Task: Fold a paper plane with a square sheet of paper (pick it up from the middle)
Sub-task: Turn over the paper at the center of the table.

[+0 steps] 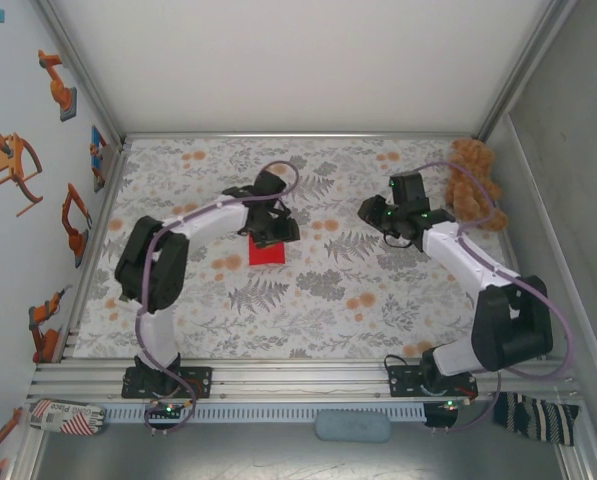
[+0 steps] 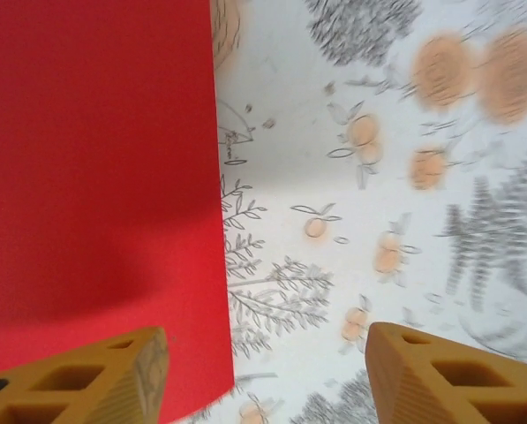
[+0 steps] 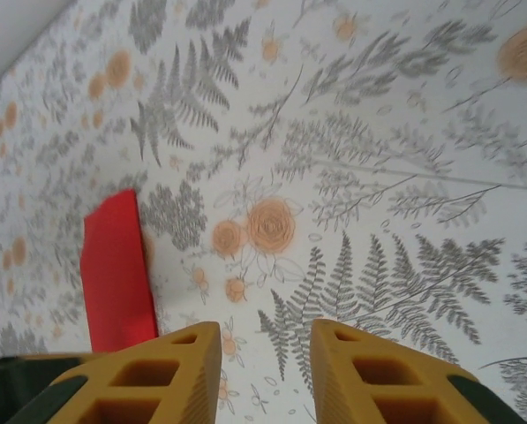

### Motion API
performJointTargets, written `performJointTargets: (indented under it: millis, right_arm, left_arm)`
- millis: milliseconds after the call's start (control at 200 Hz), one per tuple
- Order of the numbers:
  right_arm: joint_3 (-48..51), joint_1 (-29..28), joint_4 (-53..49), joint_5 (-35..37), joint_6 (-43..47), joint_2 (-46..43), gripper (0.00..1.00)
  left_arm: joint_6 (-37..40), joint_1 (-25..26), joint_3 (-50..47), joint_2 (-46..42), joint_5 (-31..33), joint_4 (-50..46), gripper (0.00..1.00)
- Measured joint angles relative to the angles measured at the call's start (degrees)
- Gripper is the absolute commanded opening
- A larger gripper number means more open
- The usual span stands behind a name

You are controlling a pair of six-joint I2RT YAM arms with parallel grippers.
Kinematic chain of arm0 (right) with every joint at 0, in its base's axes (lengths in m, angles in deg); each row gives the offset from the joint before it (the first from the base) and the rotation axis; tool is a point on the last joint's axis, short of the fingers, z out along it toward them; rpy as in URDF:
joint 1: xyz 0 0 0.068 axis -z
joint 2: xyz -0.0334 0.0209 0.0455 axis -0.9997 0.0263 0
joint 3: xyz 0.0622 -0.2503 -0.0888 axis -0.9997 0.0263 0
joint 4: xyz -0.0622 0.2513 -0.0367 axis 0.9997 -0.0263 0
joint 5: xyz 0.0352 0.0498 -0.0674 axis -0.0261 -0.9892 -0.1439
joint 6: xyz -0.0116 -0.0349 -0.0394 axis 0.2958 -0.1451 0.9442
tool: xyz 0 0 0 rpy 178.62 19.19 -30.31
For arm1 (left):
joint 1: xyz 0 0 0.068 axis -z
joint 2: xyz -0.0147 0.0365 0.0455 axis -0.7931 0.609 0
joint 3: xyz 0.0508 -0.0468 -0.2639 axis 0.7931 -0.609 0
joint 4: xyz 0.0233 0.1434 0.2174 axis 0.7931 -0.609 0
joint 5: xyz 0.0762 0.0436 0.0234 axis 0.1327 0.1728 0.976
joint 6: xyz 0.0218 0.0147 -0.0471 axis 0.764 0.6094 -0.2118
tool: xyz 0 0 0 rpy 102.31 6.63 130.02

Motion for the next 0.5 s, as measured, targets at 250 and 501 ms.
performJointTargets:
  millis: [250, 501]
  right_arm:
    - [-6.4, -12.2, 2.9, -5.6, -0.2, 14.0, 0.18]
    - [-16.8, -20.0, 6.2, -9.5, -1.4, 27.4, 0.14]
  left_arm:
    - [-3.4, -7.0, -10.7, -14.1, -0.9, 7.8, 0.84]
    - [-6.4, -13.8, -22.7, -23.5, 2.6, 9.9, 0.97]
